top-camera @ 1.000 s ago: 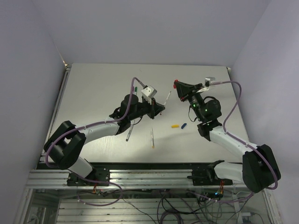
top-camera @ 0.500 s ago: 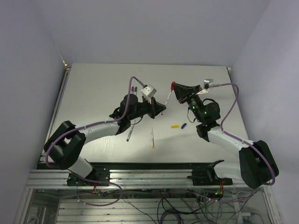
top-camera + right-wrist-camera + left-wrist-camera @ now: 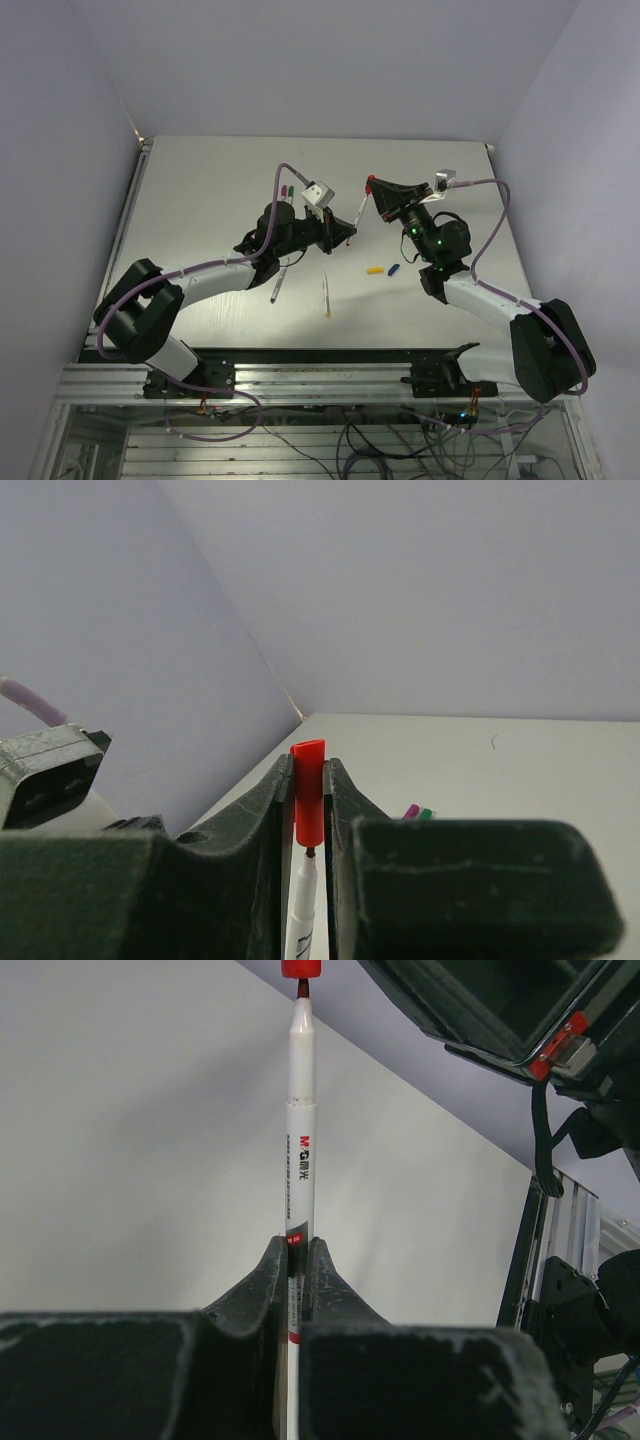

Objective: Insert the pens into the pen caps

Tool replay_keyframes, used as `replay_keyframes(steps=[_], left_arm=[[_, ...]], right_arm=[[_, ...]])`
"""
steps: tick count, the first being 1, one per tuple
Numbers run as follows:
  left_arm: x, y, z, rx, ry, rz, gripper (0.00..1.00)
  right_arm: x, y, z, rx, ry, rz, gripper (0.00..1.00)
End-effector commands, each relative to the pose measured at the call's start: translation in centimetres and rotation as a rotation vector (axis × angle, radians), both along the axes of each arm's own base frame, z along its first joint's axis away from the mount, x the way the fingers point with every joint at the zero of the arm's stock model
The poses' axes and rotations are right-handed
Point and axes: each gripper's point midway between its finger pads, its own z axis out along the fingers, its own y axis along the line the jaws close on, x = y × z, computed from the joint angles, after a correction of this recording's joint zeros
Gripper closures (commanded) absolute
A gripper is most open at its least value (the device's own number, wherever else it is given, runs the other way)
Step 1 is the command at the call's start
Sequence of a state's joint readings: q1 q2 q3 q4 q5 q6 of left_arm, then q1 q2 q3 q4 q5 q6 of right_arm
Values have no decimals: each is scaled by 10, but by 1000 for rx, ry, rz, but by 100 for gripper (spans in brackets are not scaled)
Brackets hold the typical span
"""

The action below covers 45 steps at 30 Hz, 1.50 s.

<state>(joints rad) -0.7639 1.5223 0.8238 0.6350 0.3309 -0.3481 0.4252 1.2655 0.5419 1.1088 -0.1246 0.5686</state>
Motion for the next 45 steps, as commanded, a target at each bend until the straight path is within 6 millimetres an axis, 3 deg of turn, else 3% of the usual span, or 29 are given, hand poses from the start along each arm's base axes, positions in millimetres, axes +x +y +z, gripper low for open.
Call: replay_keyframes(steps=[1, 22, 30, 38, 45], left_arm=[[-4, -7, 36, -76, -73, -35, 93], [4, -6, 65, -233, -62, 24, 93], [8, -1, 97, -360, -85, 61, 93], [30, 15, 125, -406, -152, 188, 93], [43, 31, 137, -443, -177, 251, 93]], right_arm=[[-3, 1, 2, -2, -25, 7, 100], [-17, 20, -29, 9, 63, 117, 100], [-20, 32, -59, -36, 161, 154, 100], [-26, 50, -92, -158, 252, 141, 100], [-30, 51, -119, -206, 331, 126, 100]])
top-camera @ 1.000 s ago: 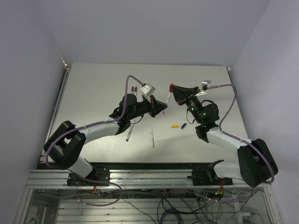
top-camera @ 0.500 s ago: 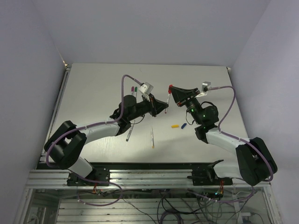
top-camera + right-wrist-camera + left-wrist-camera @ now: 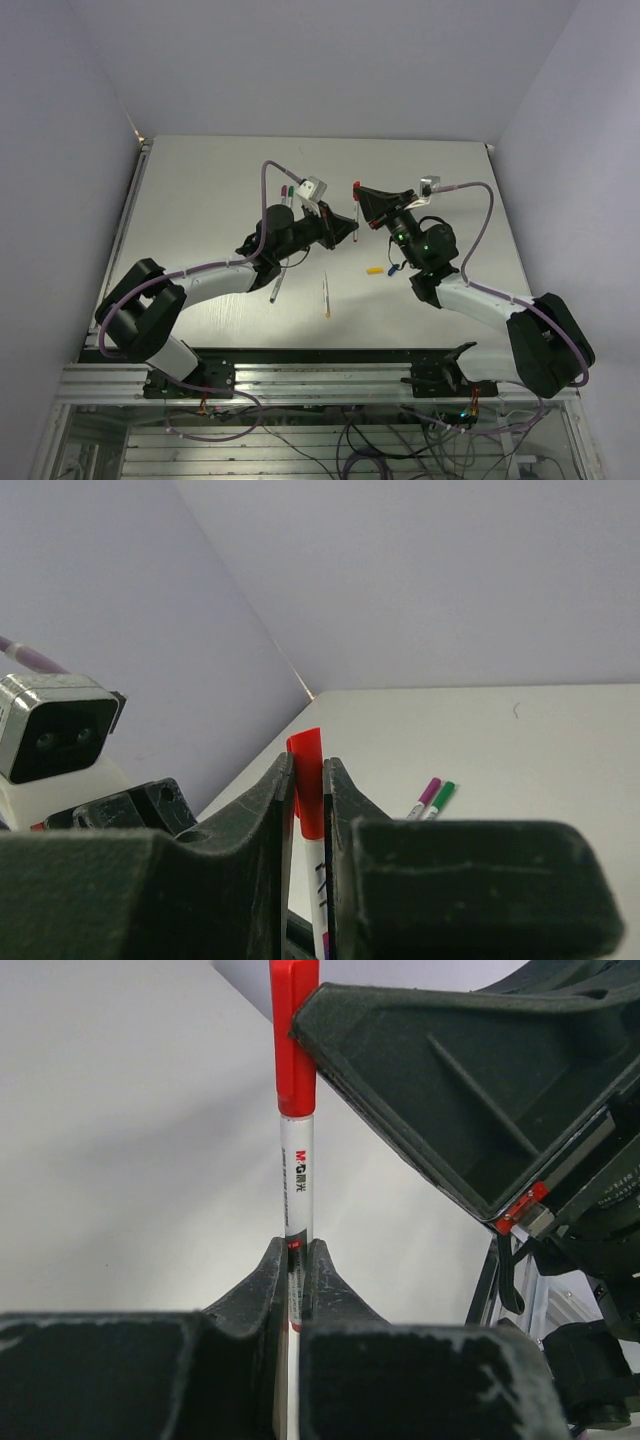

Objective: Insert the pens into the pen caps

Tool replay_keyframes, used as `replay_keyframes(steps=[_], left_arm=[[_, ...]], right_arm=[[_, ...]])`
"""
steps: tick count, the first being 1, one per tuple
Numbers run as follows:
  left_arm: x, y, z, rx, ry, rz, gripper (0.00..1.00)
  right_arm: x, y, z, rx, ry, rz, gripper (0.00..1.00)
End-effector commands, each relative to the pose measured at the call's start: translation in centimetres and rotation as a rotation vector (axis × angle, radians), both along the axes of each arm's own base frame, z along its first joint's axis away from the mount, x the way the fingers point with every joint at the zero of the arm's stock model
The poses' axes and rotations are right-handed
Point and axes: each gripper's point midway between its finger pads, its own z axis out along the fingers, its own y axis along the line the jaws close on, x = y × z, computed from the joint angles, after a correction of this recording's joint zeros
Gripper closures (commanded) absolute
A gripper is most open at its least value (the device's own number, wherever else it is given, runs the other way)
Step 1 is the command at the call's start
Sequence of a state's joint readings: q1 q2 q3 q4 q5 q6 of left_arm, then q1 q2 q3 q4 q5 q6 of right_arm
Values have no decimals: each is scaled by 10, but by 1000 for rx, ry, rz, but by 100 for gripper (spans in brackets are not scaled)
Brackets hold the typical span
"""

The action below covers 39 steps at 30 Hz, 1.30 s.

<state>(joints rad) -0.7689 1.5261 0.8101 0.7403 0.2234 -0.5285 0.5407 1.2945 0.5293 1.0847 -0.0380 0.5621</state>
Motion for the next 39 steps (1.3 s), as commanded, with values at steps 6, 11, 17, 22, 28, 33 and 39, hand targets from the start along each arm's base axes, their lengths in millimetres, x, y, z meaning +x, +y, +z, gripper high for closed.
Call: replay_keyframes(steps=[6, 11, 17, 22, 28, 33, 39], left_arm=[[38, 43, 122, -282, -280, 219, 93], [40, 44, 121, -276, -273, 209, 93], [55, 53, 99, -172, -231, 288, 93], [83, 71, 68, 2, -153, 408, 93], [131, 111, 0, 350, 42, 571, 93], [152, 152, -55, 602, 160, 691, 93], [162, 180, -119, 753, 317, 691, 93]], right_arm=[[-20, 28, -112, -235, 296, 102, 100], [-21, 33, -111, -240, 284, 102, 100], [-10, 16, -86, -213, 229, -14, 100], [0, -10, -63, -222, 208, -167, 88], [10, -43, -56, -258, 284, -351, 67], [15, -67, -73, -338, 415, -492, 64], [11, -70, -86, -340, 445, -495, 64]])
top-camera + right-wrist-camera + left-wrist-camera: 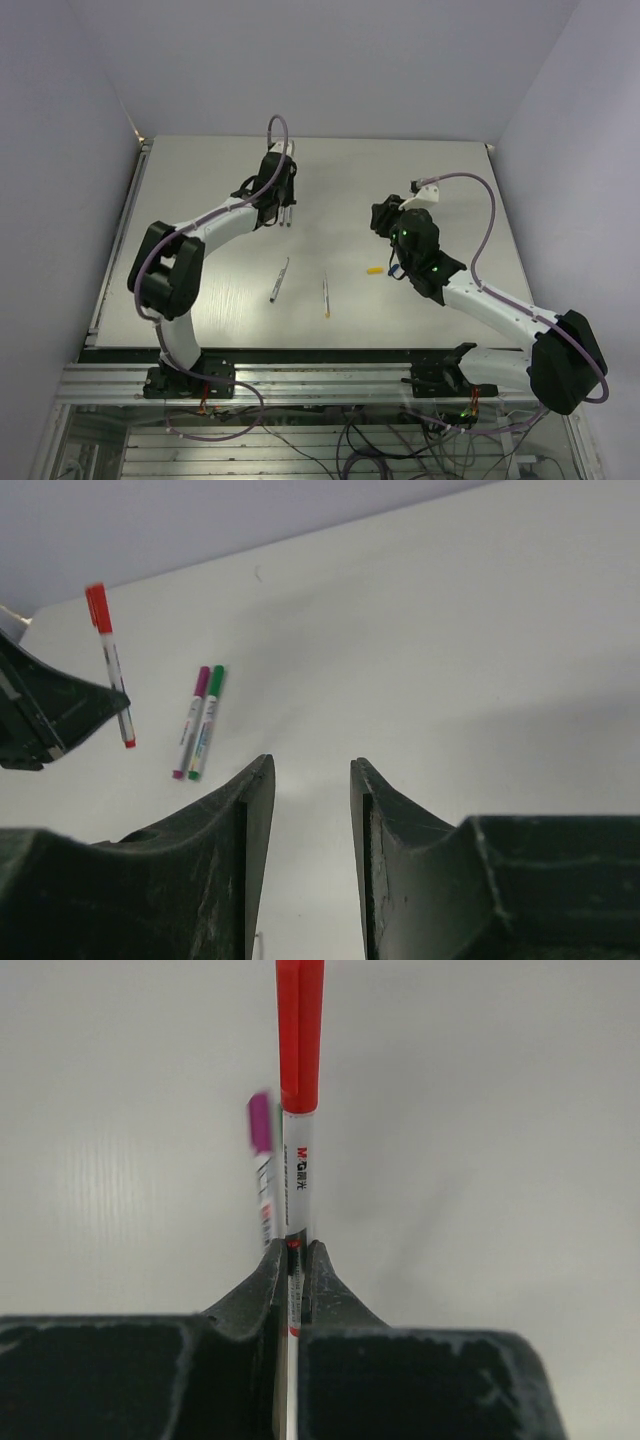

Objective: Insert the pens into the pen caps

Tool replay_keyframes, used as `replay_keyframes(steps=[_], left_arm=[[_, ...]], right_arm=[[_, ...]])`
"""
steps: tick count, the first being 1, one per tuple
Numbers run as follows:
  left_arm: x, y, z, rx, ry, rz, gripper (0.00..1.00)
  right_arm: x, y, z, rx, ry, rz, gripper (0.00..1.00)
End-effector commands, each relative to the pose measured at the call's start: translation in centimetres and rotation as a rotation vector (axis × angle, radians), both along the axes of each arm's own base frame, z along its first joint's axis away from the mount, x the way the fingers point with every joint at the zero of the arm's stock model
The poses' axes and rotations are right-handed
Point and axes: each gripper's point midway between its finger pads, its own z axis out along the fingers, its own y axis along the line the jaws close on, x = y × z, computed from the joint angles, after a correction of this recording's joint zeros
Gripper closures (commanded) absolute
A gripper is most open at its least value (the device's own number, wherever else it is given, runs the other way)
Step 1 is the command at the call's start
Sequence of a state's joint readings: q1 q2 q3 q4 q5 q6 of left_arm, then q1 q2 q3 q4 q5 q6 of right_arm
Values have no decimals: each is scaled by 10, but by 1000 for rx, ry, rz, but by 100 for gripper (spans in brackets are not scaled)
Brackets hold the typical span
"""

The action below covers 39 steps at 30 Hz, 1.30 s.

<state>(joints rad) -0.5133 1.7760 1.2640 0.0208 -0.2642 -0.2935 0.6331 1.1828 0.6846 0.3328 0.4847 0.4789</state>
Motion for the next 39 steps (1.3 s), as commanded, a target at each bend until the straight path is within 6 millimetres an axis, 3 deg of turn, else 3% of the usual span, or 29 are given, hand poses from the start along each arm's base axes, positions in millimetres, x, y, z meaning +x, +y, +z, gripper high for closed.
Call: replay_keyframes(steps=[1, 9, 18, 25, 36, 39], left_arm=[[-4, 34, -49, 130, 171, 59, 93], [0, 63, -87, 167, 254, 131, 93], [20, 83, -117, 163, 311, 159, 90], [28, 77, -130, 127, 333, 144, 87], [31, 59, -136, 49, 353, 93, 82], [31, 55, -136, 32, 353, 82, 77]], right_arm=[[-4, -13, -19, -28, 62, -60, 64], [-7, -25, -20, -26, 76, -121, 64], [-11, -27, -24, -31, 87, -121, 64], [-11, -28, -21, -17, 76, -120, 64], [-10, -25, -23, -10, 81, -117, 65], [-10, -25, -23, -8, 80, -116, 65]])
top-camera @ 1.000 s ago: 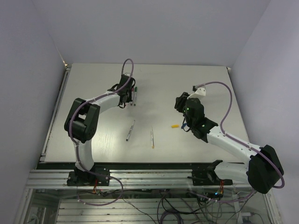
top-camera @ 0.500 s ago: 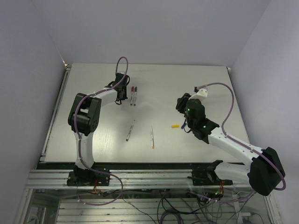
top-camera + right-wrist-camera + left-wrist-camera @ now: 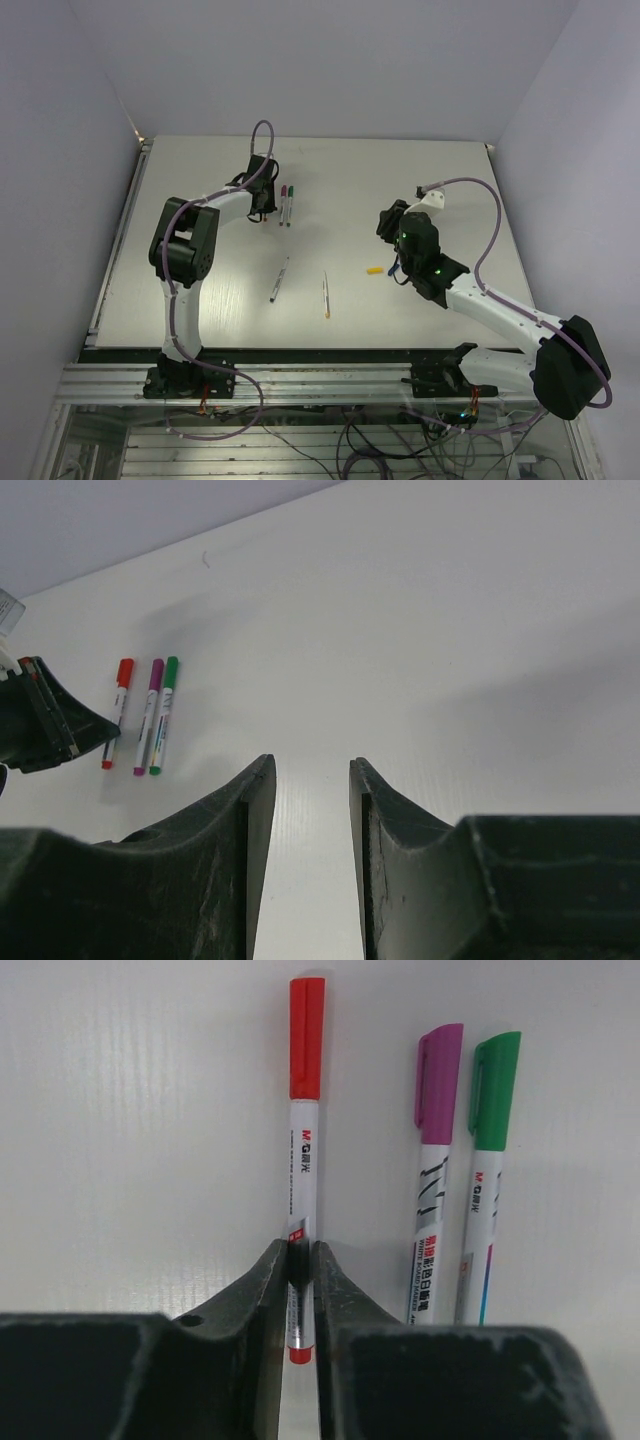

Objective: Insert the pens into the pen caps

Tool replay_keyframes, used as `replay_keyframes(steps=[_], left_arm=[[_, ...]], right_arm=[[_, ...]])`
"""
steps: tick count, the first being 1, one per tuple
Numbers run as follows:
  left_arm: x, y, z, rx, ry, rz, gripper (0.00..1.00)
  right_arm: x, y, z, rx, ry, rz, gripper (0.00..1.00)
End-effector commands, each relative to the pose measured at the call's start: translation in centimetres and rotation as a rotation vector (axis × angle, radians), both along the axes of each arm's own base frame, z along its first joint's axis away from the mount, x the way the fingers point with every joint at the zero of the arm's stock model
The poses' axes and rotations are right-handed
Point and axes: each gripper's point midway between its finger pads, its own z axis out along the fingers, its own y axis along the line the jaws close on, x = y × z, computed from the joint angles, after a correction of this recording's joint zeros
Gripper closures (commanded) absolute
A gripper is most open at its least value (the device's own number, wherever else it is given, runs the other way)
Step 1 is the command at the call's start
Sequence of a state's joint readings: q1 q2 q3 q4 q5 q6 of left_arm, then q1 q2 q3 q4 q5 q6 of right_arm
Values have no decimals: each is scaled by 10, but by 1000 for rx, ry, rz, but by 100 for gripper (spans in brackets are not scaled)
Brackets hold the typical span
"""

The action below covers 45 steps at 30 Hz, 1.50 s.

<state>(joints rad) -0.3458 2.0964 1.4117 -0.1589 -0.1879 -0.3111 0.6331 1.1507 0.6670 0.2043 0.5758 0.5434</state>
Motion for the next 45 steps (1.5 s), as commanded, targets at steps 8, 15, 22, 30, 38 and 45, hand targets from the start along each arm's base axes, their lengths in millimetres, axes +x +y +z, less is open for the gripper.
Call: replay_keyframes(steps=[8, 15, 22, 30, 38, 45], left_arm=[[6, -10, 6, -64, -11, -5, 51], [8, -2, 30, -43, -66, 27, 50], [1, 18, 54, 21, -89, 85, 47], [-46, 26, 58, 66, -43, 97, 43], [-111, -15, 52, 155, 46, -8, 34], [-167, -29, 48, 95, 123, -89, 15]], right_arm=[[-1, -3, -4, 7, -4, -12, 65], [1, -2, -4, -3, -4, -12, 65], [2, -8, -3, -8, 2, -52, 65], [0, -28, -17, -52, 122, -192, 62], [-10, -47, -39, -98, 243, -277, 59], [-22, -69, -64, -42, 304, -326, 60]])
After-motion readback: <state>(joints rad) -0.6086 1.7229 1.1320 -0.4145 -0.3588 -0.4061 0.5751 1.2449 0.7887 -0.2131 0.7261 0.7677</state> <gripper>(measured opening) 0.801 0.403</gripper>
